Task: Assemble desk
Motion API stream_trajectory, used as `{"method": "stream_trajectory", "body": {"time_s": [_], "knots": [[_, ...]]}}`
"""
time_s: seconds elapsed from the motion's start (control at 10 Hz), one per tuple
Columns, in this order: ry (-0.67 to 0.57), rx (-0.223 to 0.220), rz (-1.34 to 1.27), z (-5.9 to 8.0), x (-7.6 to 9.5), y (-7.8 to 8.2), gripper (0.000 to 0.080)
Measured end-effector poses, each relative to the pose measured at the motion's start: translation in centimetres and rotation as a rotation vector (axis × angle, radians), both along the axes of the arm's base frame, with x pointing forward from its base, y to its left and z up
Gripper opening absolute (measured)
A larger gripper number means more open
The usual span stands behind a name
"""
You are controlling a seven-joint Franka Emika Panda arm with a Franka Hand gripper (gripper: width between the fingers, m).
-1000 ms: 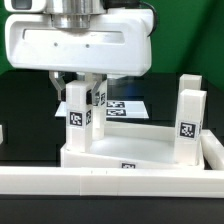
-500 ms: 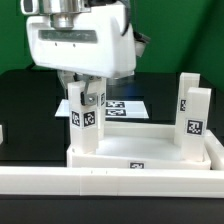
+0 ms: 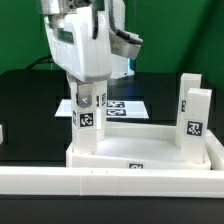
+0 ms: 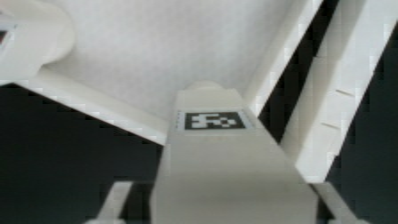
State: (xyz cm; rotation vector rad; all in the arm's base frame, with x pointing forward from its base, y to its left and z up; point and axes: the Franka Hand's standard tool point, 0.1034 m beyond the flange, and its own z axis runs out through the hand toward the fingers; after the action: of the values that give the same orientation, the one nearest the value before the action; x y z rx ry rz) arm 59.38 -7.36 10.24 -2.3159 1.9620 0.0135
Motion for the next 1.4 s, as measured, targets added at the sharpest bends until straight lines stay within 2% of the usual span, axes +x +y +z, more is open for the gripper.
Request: {"method": "stream_trajectory", "body": {"time_s": [0.4, 0.7, 0.8, 0.9, 1.0, 1.4], "knots": [[0.014, 0.013, -0.195, -0.02, 0.08, 0.19, 0.0291], [0.01, 0.007, -0.13, -0.07, 0.06, 0.24, 0.0293], [0.005, -0.002, -0.03, -0.11, 0.0, 0.26, 0.0465], [-0.002, -0.012, 0.089, -0.14, -0.01, 0.38, 0.0606], [-0.005, -0.024, 0.197, -0.19, -0.04, 0.53, 0.0636], [-0.023, -0.063, 0.608, -0.21, 0.0, 0.83, 0.0649]]}}
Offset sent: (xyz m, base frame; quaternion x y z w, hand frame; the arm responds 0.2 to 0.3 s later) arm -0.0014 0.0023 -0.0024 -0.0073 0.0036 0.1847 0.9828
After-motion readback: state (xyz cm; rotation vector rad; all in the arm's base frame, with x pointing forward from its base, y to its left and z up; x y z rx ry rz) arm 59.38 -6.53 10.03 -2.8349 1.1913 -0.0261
